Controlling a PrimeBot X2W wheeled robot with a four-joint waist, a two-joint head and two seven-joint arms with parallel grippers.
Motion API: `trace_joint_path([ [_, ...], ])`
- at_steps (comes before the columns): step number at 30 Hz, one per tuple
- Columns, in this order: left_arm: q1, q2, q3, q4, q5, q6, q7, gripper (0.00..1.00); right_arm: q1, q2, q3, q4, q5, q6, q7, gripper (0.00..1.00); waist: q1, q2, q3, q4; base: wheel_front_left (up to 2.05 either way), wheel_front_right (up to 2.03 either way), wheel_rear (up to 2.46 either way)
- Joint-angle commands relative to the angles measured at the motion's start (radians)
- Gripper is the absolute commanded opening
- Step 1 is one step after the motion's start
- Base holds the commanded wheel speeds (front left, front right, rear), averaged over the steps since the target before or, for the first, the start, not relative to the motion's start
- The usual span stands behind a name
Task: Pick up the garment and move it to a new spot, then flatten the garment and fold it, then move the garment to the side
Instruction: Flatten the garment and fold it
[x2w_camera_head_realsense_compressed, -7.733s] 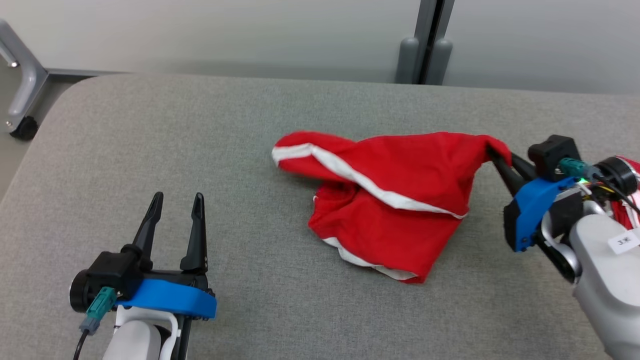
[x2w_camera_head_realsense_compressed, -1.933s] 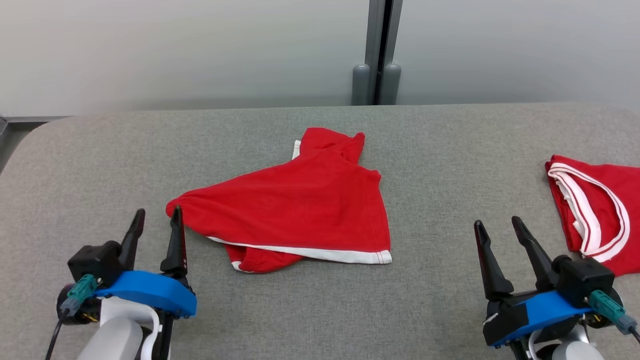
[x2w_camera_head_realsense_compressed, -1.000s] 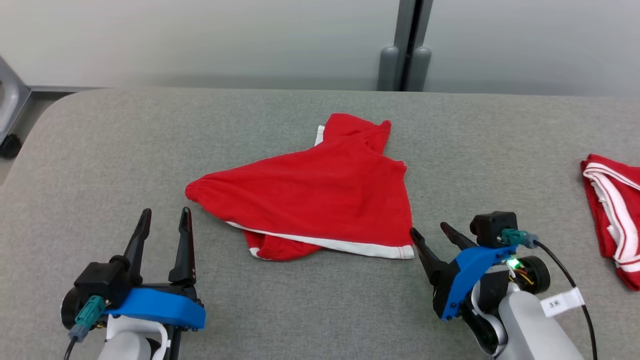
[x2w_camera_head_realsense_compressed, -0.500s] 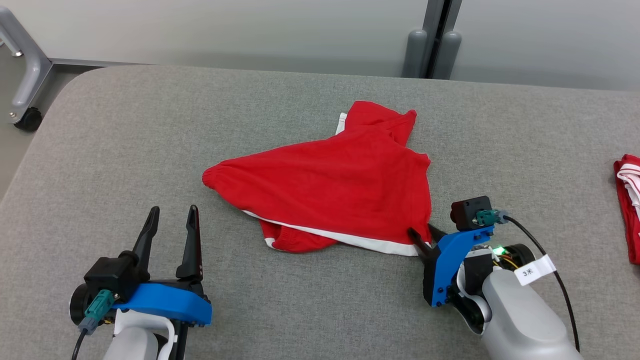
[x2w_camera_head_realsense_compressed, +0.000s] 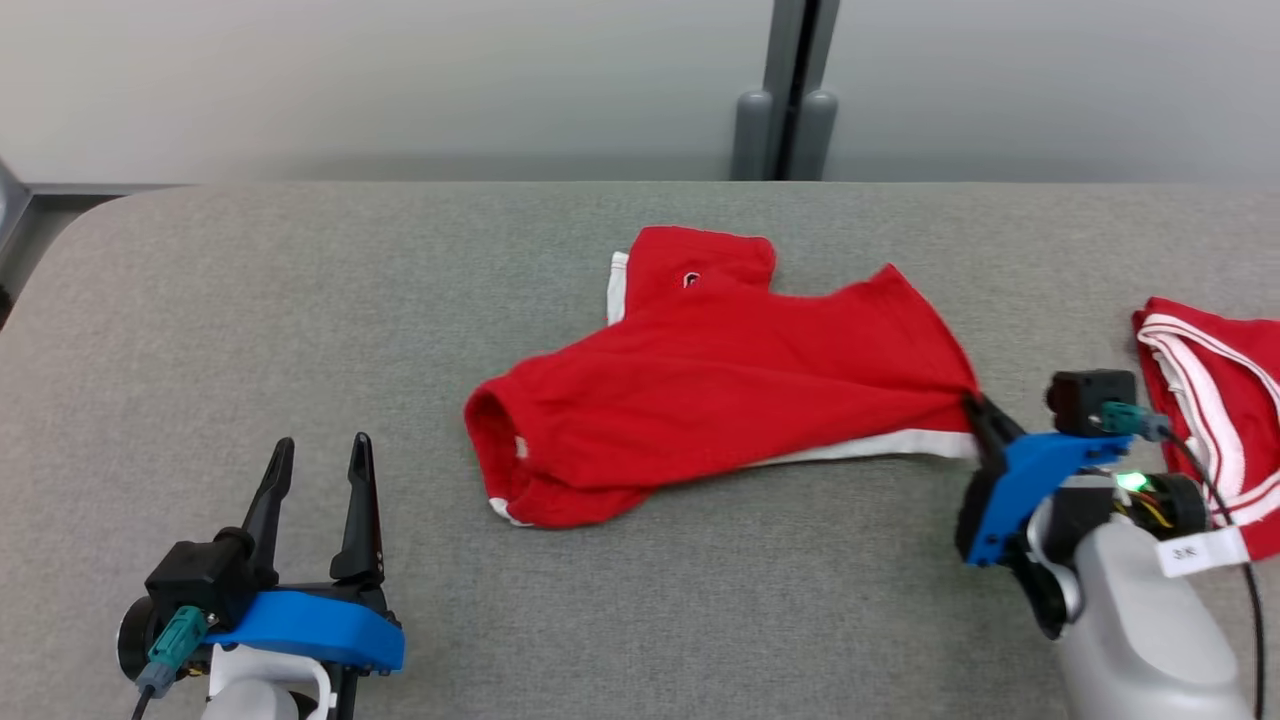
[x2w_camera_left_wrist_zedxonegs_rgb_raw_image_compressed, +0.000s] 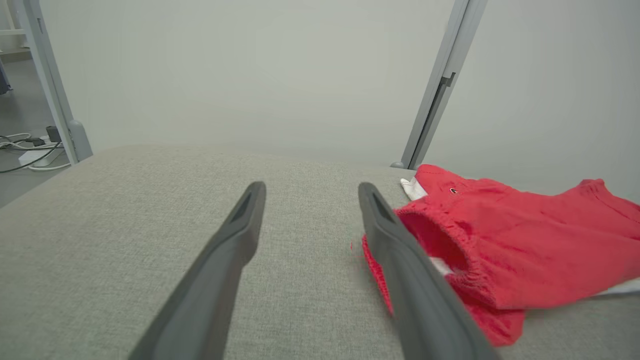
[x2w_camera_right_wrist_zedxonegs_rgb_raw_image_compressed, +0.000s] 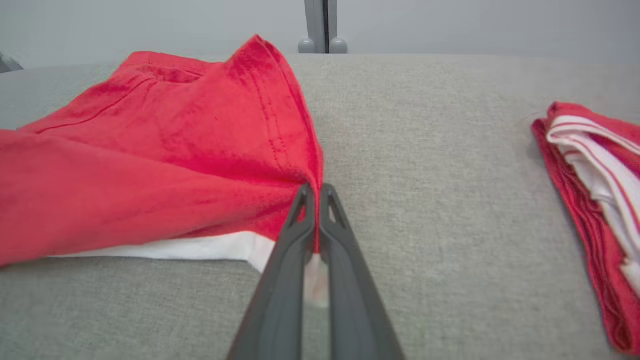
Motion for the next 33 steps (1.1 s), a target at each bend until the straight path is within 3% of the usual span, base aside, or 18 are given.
trace_joint_path([
  [1, 0.006, -0.001, 0.004, -0.006, 0.008, -0.004, -0.004, 1.00, 0.024, -0.008, -0.020, -0.019, -0.018, 0.000, 0.008, 0.00, 0.0000, -0.0001, -0.009, -0.013, 0.00, 0.00, 0.00],
  [9, -0.002, 0.001, -0.008, -0.007, 0.015, -0.011, -0.004, 1.00, 0.114, -0.011, -0.193, -0.160, -0.121, 0.000, 0.080, 0.00, 0.0000, -0.0001, 0.006, -0.031, 0.00, 0.00, 0.00],
  [12, -0.012, 0.006, -0.009, -0.002, 0.013, -0.011, -0.004, 1.00, 0.144, -0.003, -0.214, -0.177, -0.140, 0.000, 0.091, 0.35, 0.0000, -0.0001, 0.012, -0.032, 0.00, 0.00, 0.00],
  [13, -0.013, 0.006, -0.011, 0.000, 0.013, -0.012, -0.004, 1.00, 0.150, -0.002, -0.222, -0.184, -0.143, 0.000, 0.089, 1.00, 0.0000, -0.0001, 0.012, -0.032, 0.00, 0.00, 0.00],
  [18, -0.006, 0.005, -0.014, 0.007, 0.011, -0.015, -0.004, 1.00, 0.204, 0.012, -0.219, -0.247, -0.130, 0.000, 0.027, 1.00, 0.0000, -0.0001, 0.000, -0.033, 0.00, 0.00, 0.00],
  [26, 0.029, -0.002, 0.001, -0.004, 0.008, -0.016, -0.004, 1.00, 0.344, 0.018, -0.146, -0.451, -0.038, 0.000, -0.143, 1.00, 0.0000, -0.0001, -0.038, -0.051, 0.00, 0.00, 0.00],
  [33, 0.059, -0.012, 0.014, -0.014, 0.014, -0.018, -0.004, 1.00, 0.453, 0.018, -0.092, -0.579, 0.008, 0.000, -0.180, 1.00, 0.0000, -0.0001, -0.065, -0.063, 0.00, 0.00, 0.00],
])
